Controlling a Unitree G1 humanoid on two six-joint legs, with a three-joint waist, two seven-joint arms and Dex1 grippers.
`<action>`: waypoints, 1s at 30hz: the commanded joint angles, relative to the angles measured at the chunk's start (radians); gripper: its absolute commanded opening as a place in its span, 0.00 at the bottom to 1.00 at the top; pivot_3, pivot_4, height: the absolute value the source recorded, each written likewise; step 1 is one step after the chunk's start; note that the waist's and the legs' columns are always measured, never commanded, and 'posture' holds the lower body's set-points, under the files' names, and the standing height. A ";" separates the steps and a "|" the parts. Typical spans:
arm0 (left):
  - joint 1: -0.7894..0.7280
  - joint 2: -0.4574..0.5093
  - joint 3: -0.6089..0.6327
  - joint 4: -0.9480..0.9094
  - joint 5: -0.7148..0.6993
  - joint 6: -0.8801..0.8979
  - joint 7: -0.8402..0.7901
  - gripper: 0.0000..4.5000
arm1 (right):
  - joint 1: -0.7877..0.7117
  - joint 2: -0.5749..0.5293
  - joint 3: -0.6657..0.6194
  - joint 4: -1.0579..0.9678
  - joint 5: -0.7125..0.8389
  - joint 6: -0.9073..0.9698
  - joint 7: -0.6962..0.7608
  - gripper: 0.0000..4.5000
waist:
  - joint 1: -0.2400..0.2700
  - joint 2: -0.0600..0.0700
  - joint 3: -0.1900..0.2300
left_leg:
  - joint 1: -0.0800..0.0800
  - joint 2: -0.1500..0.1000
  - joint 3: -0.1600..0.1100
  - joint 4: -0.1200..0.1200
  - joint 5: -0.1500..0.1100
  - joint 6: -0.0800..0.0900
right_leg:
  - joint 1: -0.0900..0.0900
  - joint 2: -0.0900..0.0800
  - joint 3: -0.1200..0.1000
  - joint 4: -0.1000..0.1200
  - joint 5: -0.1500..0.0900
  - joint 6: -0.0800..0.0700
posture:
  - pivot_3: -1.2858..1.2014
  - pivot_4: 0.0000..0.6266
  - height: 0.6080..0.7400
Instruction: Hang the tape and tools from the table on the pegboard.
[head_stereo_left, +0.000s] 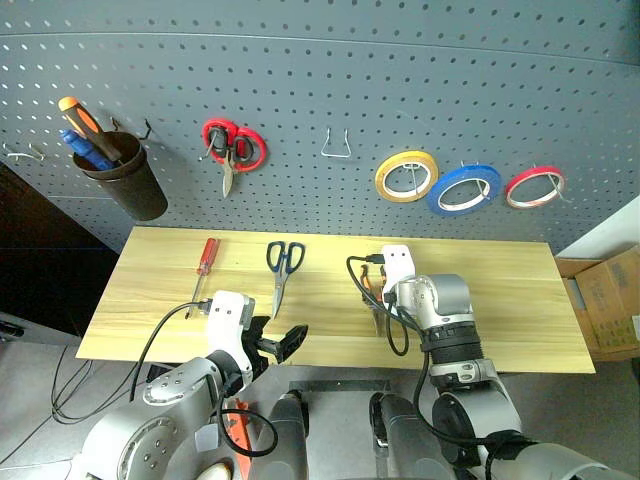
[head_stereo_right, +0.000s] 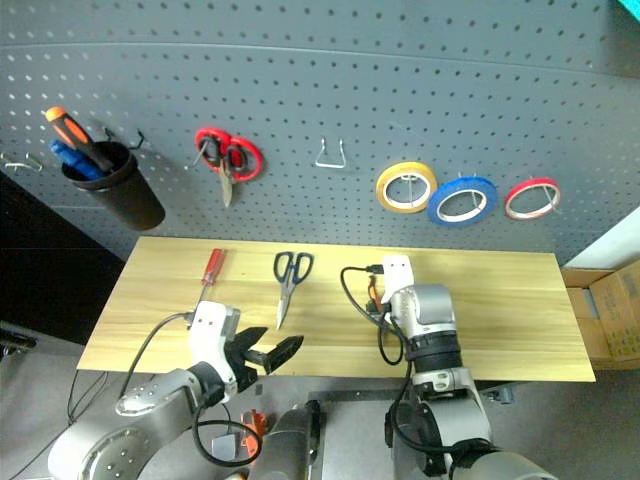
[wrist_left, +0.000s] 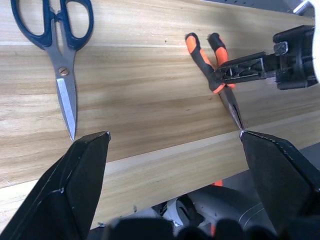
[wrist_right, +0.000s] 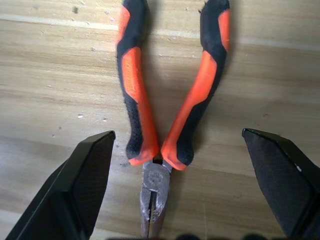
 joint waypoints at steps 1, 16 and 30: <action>0.001 -0.006 0.007 -0.052 -0.015 0.001 0.002 1.00 | -0.058 0.085 -0.003 0.027 0.024 -0.042 -0.021 0.99 | 0.000 0.001 0.003 | 0.000 0.000 0.000 0.000 0.000 0.000 | 0.000 0.000 0.000 0.000 0.000 0.000 | 0.58 0.53 1.00; -0.025 -0.003 0.021 -0.076 -0.041 0.051 0.007 1.00 | -0.011 0.065 0.034 0.148 0.047 -0.158 -0.052 0.48 | -0.002 0.002 0.008 | 0.000 0.001 0.000 -0.002 0.000 0.000 | -0.001 0.000 0.000 -0.002 -0.001 0.000 | 0.58 0.54 1.00; -0.171 -0.101 -0.012 -0.010 -0.060 0.005 -0.001 1.00 | 0.174 -0.199 0.325 -0.329 0.056 -0.126 0.248 0.47 | 0.010 0.002 0.008 | -0.007 0.000 0.001 -0.018 0.000 0.000 | -0.010 0.000 -0.001 -0.010 -0.001 0.006 | 0.56 0.46 1.00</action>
